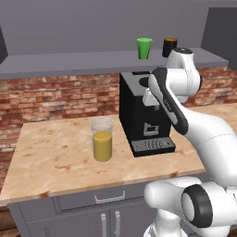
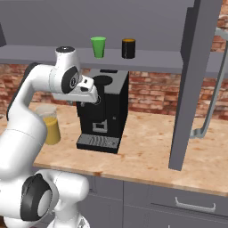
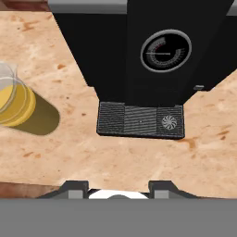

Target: There is a tray on the dining counter. Grab the cup, mug, and pitcher and place them on the tray. The pitcher may be placed next to the tray if it cannot fit the tray.

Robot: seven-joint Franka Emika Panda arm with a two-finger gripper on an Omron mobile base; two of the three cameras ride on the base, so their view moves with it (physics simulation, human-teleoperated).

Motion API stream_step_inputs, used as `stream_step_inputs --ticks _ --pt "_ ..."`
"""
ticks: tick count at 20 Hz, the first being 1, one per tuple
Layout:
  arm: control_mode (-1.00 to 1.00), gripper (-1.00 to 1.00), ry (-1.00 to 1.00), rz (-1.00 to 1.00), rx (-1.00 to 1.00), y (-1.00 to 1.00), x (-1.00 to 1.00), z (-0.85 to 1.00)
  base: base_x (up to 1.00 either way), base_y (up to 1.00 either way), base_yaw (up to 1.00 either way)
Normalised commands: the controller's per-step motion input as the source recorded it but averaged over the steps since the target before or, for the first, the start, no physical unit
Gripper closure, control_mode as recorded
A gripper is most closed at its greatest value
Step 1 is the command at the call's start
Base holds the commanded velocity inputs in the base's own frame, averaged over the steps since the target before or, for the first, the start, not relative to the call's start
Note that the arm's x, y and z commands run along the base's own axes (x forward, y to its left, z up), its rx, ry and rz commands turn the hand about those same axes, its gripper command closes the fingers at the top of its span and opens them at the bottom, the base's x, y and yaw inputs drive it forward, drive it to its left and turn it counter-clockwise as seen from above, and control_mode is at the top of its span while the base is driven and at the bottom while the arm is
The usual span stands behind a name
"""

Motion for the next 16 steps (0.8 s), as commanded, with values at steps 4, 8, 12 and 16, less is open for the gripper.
stream_step_inputs --ticks 4,8,12,16 --pt "-1.0 -1.0 0.01 0.0 0.0 0.0 0.0 0.0 0.0 0.0 0.0" --pt "-1.0 -1.0 0.01 0.0 0.0 0.0 0.0 0.0 0.0 0.0 0.0" --pt "-1.0 -1.0 -0.02 0.0 0.0 0.0 -0.24 0.0 0.0 0.0 0.0" --pt "-1.0 -1.0 -0.2 -0.03 0.03 0.0 -0.69 0.11 0.0 0.0 0.0"
